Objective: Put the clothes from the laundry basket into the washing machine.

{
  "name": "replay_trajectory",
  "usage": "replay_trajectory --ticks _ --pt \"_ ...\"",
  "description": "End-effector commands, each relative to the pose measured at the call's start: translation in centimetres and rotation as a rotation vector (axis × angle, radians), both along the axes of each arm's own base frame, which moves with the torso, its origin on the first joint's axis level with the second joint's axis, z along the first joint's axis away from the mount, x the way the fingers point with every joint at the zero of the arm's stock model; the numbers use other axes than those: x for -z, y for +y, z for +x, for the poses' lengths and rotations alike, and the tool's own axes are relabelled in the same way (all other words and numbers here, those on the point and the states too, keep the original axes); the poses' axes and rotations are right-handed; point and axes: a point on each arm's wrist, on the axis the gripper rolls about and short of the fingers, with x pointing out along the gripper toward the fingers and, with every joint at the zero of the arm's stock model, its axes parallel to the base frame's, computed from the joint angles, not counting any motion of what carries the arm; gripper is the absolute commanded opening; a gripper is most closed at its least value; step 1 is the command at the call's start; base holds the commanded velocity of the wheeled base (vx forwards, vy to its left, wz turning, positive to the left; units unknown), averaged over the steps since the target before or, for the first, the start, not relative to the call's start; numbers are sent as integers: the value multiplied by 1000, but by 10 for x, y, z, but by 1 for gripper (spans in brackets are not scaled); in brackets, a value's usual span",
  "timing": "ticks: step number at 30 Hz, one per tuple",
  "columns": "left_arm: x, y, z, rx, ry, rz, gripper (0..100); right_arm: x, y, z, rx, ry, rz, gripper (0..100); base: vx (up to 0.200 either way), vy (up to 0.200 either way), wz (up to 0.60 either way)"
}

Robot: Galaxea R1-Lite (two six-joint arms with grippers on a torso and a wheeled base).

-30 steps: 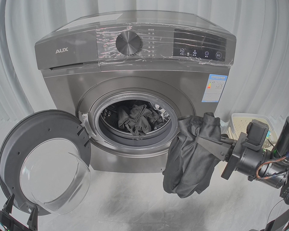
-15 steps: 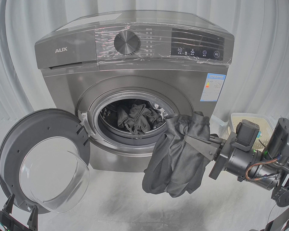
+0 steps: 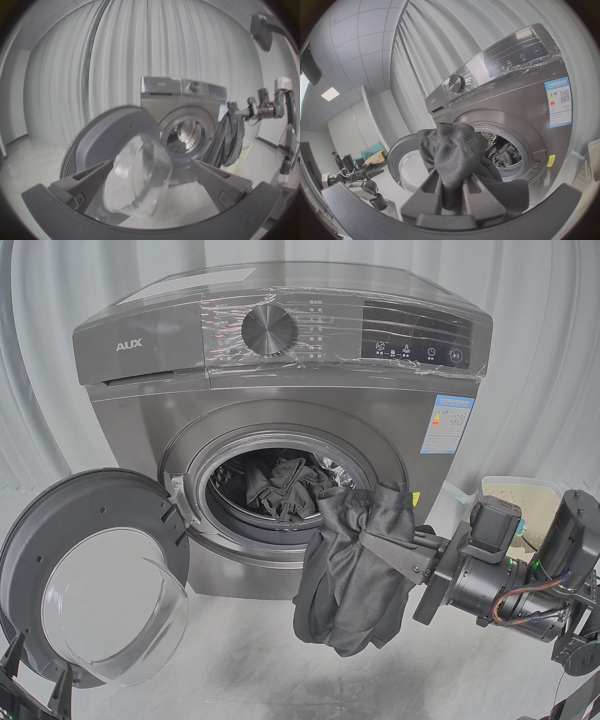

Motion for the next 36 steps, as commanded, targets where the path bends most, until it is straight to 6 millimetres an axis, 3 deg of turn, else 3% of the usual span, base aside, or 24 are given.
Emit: replay_trajectory --ticks 1,7,14,22,36 --pt "-51 -4 -10 166 -107 -1 100 -2 14 5 -18 -5 32 0 0 0 0" --pt "-64 -9 22 402 107 4 100 6 26 15 9 12 16 0 0 0 0" --pt "-78 -15 83 578 256 5 100 13 51 36 15 18 57 0 0 0 0" --pt "-69 -24 129 609 377 15 100 12 66 45 42 7 73 0 0 0 0" --pt "-48 -79 185 761 441 63 100 9 72 51 49 -3 91 0 0 0 0"
